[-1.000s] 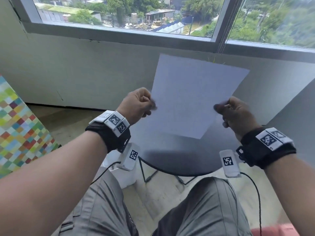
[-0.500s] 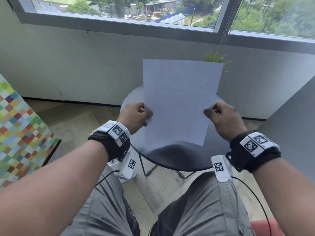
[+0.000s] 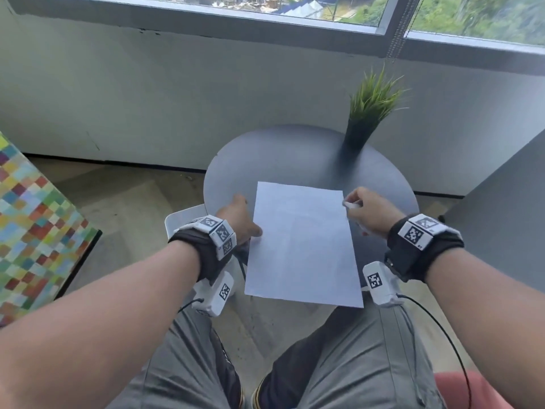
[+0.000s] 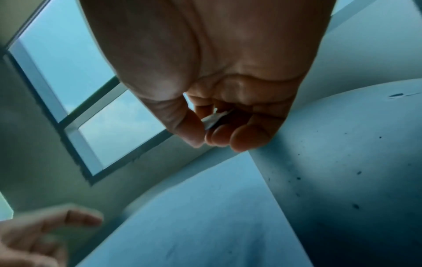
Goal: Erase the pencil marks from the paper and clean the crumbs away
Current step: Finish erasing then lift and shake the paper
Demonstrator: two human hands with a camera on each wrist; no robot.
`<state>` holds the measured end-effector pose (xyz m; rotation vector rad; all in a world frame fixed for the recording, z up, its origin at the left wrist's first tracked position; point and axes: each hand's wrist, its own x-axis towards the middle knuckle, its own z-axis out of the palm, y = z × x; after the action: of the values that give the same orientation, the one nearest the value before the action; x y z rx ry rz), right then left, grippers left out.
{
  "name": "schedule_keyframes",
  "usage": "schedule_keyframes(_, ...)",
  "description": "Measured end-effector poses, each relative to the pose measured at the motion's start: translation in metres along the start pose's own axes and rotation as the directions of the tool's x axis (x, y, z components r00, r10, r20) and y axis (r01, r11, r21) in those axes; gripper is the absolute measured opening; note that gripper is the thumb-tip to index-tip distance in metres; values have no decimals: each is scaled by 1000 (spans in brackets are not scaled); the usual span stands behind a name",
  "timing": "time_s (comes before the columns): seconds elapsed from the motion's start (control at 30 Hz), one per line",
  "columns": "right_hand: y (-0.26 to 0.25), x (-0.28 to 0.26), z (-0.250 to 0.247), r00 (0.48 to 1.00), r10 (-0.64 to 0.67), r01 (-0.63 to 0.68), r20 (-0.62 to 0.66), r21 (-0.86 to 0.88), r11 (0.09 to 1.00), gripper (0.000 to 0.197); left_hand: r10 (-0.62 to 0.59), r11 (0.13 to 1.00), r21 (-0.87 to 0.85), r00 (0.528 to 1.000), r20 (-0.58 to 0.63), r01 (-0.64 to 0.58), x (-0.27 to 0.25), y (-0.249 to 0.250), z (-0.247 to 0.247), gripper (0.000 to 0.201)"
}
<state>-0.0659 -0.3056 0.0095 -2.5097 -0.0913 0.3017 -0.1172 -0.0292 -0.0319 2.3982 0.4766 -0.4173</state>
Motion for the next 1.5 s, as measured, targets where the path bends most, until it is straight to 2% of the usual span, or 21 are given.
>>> schedule_keyframes(0.1, -1, 6, 21, 997, -39, 47, 72, -107, 993, 22, 146, 962, 239, 988, -49, -130, -3, 9, -1, 88)
schedule_keyframes(0.2, -14, 14, 40, 985, -118, 146, 129, -237, 960, 24, 313, 848, 424, 946, 84, -318, -6, 22, 7, 97)
schedule_keyframes(0.3, -32, 20, 51, 963, -174, 242, 205, -381, 892, 18, 320, 700, 575, 905, 280, -425, -5, 26, 20, 115)
schedule_keyframes(0.4, -37, 17, 61, 936, -232, 337, 264, -491, 803, 16, 296, 646, 615, 892, 343, -451, -2, 23, 24, 130)
schedule_keyframes(0.47, -39, 3, 70, 875, -314, 464, 367, -458, 758, 17, 295, 627, 630, 888, 352, -458, -1, 21, 24, 135)
schedule_keyframes(0.53, -40, -15, 73, 765, -397, 607, 508, -362, 707, 19, 295, 622, 631, 885, 359, -464, 0, 21, 24, 139)
schedule_keyframes(0.57, -38, -19, 72, 732, -410, 641, 544, -345, 686, 18, 293, 620, 632, 884, 363, -465, 0, 21, 24, 140)
schedule_keyframes(0.6, -35, -17, 68, 738, -403, 638, 541, -365, 678, 17, 290, 618, 635, 885, 364, -464, 0, 22, 25, 141)
schedule_keyframes(0.7, -27, 3, 57, 876, -312, 470, 369, -506, 723, 16, 286, 613, 646, 890, 356, -455, 0, 25, 27, 143)
schedule_keyframes(0.77, -31, 1, 60, 887, -300, 451, 351, -514, 730, 15, 283, 608, 654, 893, 351, -449, 0, 27, 28, 144)
schedule_keyframes(0.9, -39, -28, 75, 712, -393, 653, 582, -345, 674, 13, 270, 609, 654, 893, 360, -448, 0, 27, 28, 146)
schedule_keyframes(0.93, -35, -26, 71, 717, -384, 651, 581, -364, 666, 12, 272, 610, 653, 893, 359, -448, 0, 27, 28, 146)
schedule_keyframes(1.03, -18, 0, 50, 897, -246, 416, 367, -513, 751, 13, 267, 624, 646, 897, 352, -440, 0, 27, 31, 147)
schedule_keyframes(1.07, -14, 4, 47, 929, -214, 351, 301, -539, 766, 15, 262, 626, 648, 900, 349, -434, 0, 29, 32, 147)
schedule_keyframes(1.13, -17, -4, 51, 914, -254, 392, 316, -526, 755, 14, 253, 622, 658, 904, 344, -424, 0, 31, 32, 148)
schedule_keyframes(1.23, -25, -35, 67, 760, -362, 601, 539, -373, 706, 10, 248, 617, 662, 904, 349, -425, -1, 32, 31, 148)
schedule_keyframes(1.27, -23, -37, 67, 744, -370, 618, 556, -362, 698, 11, 247, 616, 663, 903, 351, -426, -1, 32, 30, 147)
schedule_keyframes(1.3, -20, -33, 62, 772, -353, 590, 529, -388, 708, 13, 246, 615, 663, 903, 353, -427, 0, 32, 30, 146)
schedule_keyframes(1.4, -9, -5, 46, 938, -179, 318, 296, -536, 782, 17, 243, 619, 661, 904, 352, -424, 0, 33, 31, 144)
schedule_keyframes(1.43, -8, -2, 46, 956, -151, 270, 253, -549, 791, 17, 242, 621, 660, 904, 352, -423, -1, 33, 31, 144)
schedule_keyframes(1.5, -17, -11, 55, 926, -217, 355, 310, -517, 779, 15, 238, 623, 658, 904, 355, -423, -1, 33, 31, 145)
